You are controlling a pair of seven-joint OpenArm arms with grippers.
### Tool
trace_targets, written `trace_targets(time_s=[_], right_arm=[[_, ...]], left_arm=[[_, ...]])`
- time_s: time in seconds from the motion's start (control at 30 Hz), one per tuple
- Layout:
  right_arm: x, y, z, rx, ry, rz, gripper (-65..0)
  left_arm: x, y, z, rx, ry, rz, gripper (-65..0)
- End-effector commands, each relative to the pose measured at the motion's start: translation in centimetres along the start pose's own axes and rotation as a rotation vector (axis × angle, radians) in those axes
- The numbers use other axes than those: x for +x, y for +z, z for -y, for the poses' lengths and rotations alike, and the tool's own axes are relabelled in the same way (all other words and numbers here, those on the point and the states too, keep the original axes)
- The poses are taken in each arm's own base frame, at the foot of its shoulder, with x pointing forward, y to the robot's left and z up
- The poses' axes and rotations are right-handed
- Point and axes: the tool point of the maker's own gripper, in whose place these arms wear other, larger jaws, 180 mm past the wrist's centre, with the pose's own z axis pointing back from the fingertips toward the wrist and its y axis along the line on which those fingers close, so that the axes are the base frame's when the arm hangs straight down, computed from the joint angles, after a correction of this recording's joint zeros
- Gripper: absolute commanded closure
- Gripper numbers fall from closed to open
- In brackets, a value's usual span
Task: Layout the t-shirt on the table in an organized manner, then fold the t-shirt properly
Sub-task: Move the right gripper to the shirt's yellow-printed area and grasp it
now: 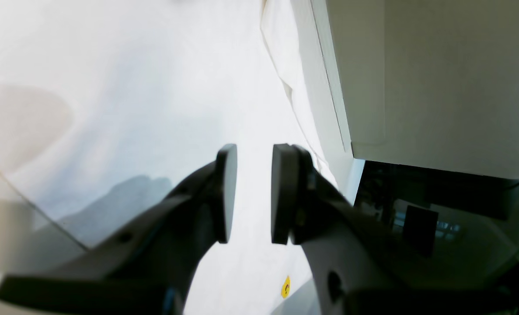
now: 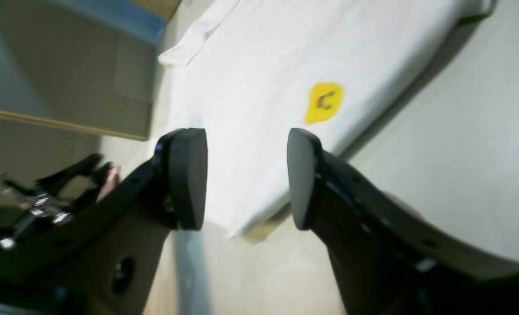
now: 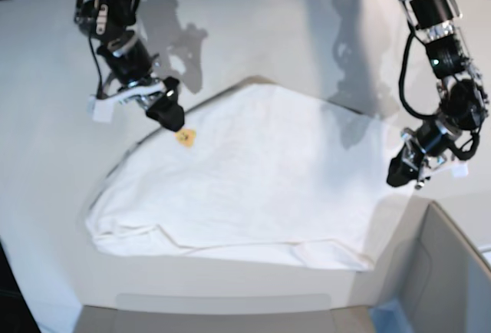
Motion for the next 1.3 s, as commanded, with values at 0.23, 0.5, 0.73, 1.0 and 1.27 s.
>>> trace_targets(time_s=[0.23, 0.5, 0.73, 1.0, 1.27], right_arm=[[-2.2, -2.2, 2.1, -0.035, -0.084, -0.051, -29.2], [-2.5, -5.7, 3.9, -0.063, -0.126, -0.094, -29.2], [-2.4, -8.7, 2.9, -0.039, -0.068, -0.145, -20.4], [-1.3, -8.6, 1.7, -0.034, 0.030, -0.121, 0.0], [-1.2, -0.4, 1.8, -0.055, 0.154, -0.107, 0.0]], left_arm=[[0.3, 0.4, 1.3, -0.032, -0.005, -0.012, -15.2], [0.5, 0.5, 1.5, -0.034, -0.008, -0.006, -15.2], [0.6, 0.4, 1.5, -0.034, -0.009, -0.003, -15.2], [0.6, 0.4, 1.6, -0.035, -0.009, -0.003, -15.2], [0.6, 0.4, 1.6, -0.035, -0.009, -0.003, -15.2]])
